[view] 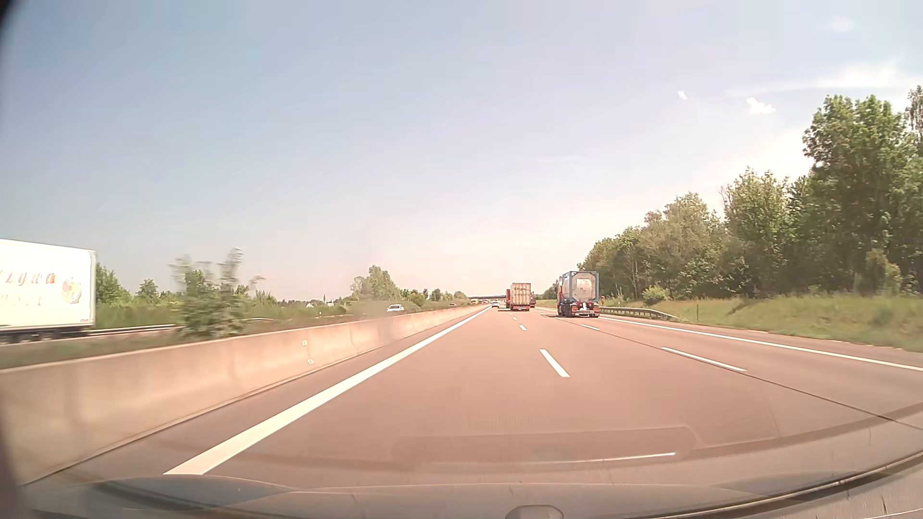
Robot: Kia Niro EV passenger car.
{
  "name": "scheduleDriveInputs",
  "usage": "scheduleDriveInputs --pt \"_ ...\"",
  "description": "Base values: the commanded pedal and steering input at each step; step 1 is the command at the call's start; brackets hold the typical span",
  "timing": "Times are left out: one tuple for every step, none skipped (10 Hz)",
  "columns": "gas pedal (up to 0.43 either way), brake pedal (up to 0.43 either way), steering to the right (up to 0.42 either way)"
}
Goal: Follow the waypoints while adhering to traffic rules and regulations
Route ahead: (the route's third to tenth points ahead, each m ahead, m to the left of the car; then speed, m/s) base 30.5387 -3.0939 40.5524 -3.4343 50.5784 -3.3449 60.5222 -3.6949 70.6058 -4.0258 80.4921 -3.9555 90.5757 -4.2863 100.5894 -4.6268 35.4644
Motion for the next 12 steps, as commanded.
scheduleDriveInputs --pt "0.0 0.0 0.0" --pt "0.0 0.0 0.0" --pt "0.0 0.0 0.0" --pt "0.0 0.0 0.0" --pt "0.0 0.0 0.0" --pt "0.0 0.0 0.0" --pt "0.0 0.0 0.0" --pt "0.0 0.0 0.0" --pt "0.0 0.0 0.0" --pt "0.0 0.0 0.0" --pt "0.0 0.0 0.0" --pt "0.0 0.0 0.0"
